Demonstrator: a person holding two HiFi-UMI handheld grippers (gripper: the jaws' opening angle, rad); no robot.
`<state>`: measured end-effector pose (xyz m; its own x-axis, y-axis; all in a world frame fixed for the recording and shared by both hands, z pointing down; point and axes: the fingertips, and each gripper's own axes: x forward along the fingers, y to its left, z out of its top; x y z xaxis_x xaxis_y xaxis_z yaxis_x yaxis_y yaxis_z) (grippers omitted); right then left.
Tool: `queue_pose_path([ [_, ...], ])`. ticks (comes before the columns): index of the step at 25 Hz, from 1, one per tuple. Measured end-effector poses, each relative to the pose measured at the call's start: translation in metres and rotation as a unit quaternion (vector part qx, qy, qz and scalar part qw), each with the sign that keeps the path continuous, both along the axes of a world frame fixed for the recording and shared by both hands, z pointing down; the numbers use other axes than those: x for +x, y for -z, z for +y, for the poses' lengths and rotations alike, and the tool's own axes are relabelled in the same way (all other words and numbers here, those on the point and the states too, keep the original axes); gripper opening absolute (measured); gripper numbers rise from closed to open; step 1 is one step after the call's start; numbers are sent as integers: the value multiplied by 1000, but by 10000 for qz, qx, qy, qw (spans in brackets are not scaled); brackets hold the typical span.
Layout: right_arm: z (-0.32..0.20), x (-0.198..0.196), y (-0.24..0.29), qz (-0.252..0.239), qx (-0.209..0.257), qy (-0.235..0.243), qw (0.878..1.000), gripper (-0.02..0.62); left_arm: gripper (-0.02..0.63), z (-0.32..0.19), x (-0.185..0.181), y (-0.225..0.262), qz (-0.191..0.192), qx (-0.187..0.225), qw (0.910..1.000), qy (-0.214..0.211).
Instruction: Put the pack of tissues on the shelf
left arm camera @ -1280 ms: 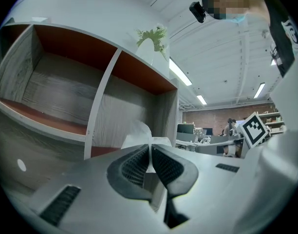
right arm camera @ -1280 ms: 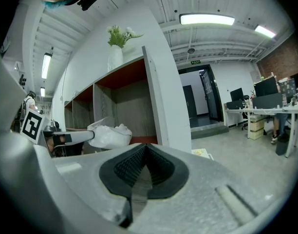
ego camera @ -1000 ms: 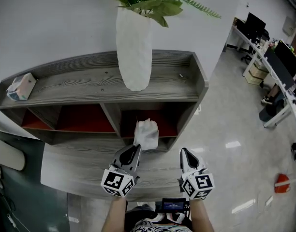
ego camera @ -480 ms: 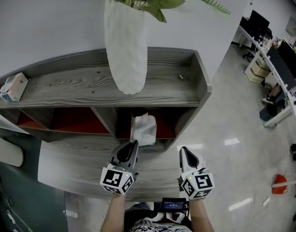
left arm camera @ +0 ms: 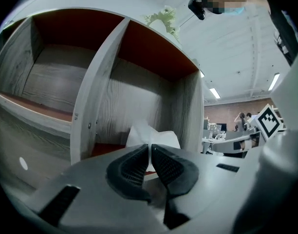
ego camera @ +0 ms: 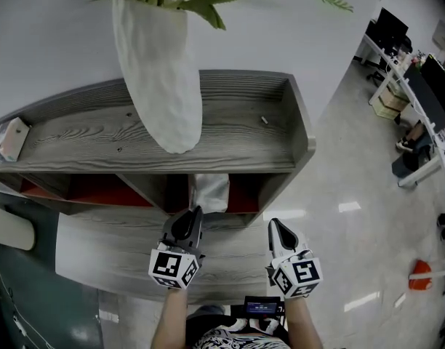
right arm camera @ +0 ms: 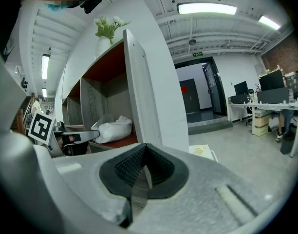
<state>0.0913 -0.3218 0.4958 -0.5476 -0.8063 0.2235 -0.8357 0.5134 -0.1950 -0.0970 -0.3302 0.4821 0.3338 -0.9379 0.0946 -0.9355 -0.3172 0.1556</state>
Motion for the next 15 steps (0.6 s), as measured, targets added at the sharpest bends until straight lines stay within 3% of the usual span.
queue_pose_path([
  [9, -7, 5, 0, -49, -12, -19, 10000, 5, 28, -9, 1, -3, -7, -48, 10000, 83],
  [15, -2, 4, 2, -37, 10, -87, 10000, 5, 154, -7, -3, -6, 96, -83, 9999, 97],
])
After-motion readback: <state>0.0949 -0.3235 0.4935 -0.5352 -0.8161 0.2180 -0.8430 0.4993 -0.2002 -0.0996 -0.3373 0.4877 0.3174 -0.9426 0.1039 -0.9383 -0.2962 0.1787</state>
